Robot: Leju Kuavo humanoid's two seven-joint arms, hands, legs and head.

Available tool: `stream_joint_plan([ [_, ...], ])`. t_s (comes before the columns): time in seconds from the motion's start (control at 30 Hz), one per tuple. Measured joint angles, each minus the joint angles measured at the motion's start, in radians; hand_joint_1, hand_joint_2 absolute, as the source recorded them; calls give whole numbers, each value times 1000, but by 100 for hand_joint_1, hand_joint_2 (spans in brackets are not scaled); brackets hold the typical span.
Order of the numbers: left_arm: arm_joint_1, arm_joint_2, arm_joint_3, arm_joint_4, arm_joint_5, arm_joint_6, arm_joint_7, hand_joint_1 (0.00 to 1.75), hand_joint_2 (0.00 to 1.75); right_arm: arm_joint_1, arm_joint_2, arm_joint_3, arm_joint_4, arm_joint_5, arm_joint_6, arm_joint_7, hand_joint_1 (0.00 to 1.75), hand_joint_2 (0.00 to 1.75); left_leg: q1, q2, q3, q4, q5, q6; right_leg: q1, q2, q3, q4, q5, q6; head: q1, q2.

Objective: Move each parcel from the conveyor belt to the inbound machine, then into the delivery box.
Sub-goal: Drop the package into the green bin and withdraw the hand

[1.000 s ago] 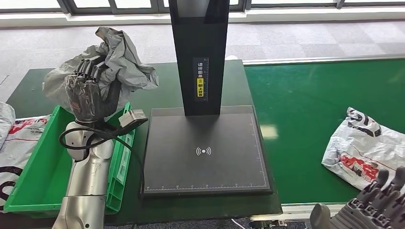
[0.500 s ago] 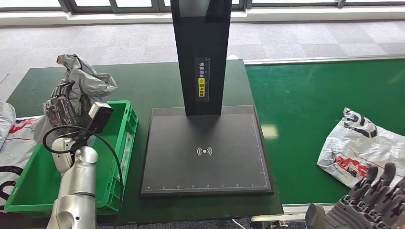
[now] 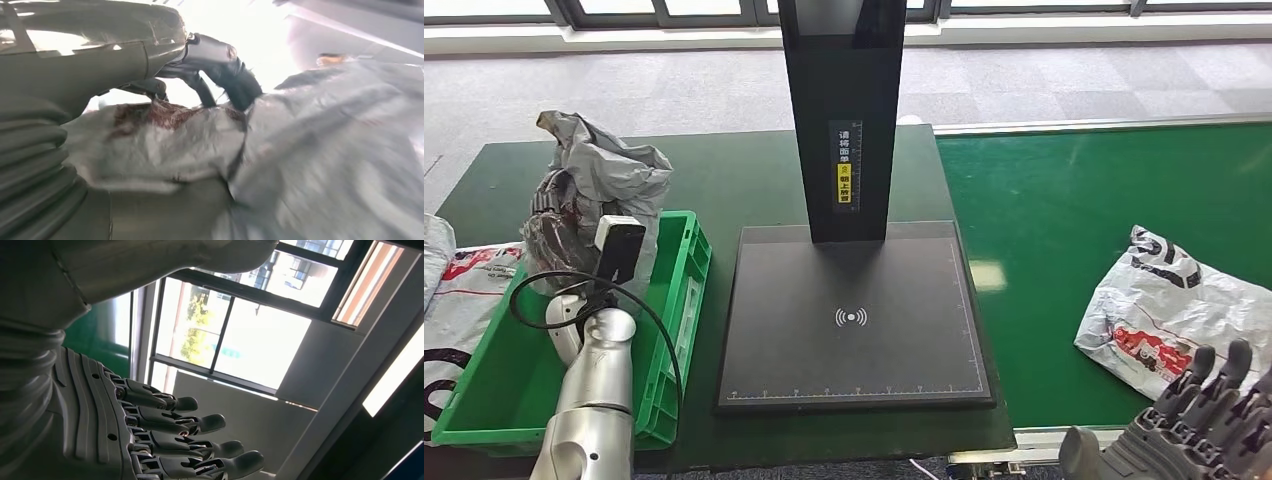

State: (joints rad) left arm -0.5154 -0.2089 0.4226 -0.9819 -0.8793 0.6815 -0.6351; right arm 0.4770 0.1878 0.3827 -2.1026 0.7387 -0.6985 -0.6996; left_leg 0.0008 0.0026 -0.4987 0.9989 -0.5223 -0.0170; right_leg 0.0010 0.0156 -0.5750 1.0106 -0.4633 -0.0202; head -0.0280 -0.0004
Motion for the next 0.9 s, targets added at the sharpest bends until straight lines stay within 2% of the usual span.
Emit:
stream_joint_plan([
  [0.13, 57, 6, -85, -41, 297, -85, 6, 0, 0, 3, -1, -3, 5, 0, 0, 0, 0, 175, 0, 0, -2, 0, 0, 0, 0, 0, 0, 0, 0, 0, 0, 0],
  [0.2, 102, 13, -147, -82, 380, -107, 12, 0, 0, 6, -4, -6, 10, -6, 0, 0, 0, 175, 0, 0, -2, 0, 0, 0, 0, 0, -1, 0, 0, 0, 0, 0],
  [0.37, 209, 28, -295, -203, 430, -66, 42, 0, 0, 7, -26, -7, 34, -25, 0, 0, 0, 175, 0, 0, -7, 0, -2, 1, -1, 0, -1, 0, -1, 0, 0, 0],
  [0.5, 249, 36, -359, -272, 418, -21, 71, 0, 0, -1, -39, -7, 56, -33, 0, 0, 0, 175, 0, 0, -7, 0, -2, 1, -1, 0, -1, 0, -1, 1, 0, 0],
  [0.63, 260, 20, -339, -308, 374, 12, 37, 0, 0, -28, -46, -7, 89, -42, 0, 0, 0, 175, 0, 0, -7, 0, -2, 1, -1, 0, -1, 0, -1, 1, 0, 0],
  [0.77, 255, -18, -259, -306, 323, 16, -30, 0, 0, -42, -47, -7, 110, -36, 0, 0, 0, 175, 0, 0, -7, 0, -1, 1, 0, 0, -1, 0, -1, 0, 0, 0],
  [0.9, 250, -45, -204, -299, 307, 16, -45, 0, 0, -43, -47, -7, 120, -28, 0, 0, 0, 175, 0, 0, -7, 0, -1, 1, 0, 0, -1, 0, -1, 0, 0, 0],
])
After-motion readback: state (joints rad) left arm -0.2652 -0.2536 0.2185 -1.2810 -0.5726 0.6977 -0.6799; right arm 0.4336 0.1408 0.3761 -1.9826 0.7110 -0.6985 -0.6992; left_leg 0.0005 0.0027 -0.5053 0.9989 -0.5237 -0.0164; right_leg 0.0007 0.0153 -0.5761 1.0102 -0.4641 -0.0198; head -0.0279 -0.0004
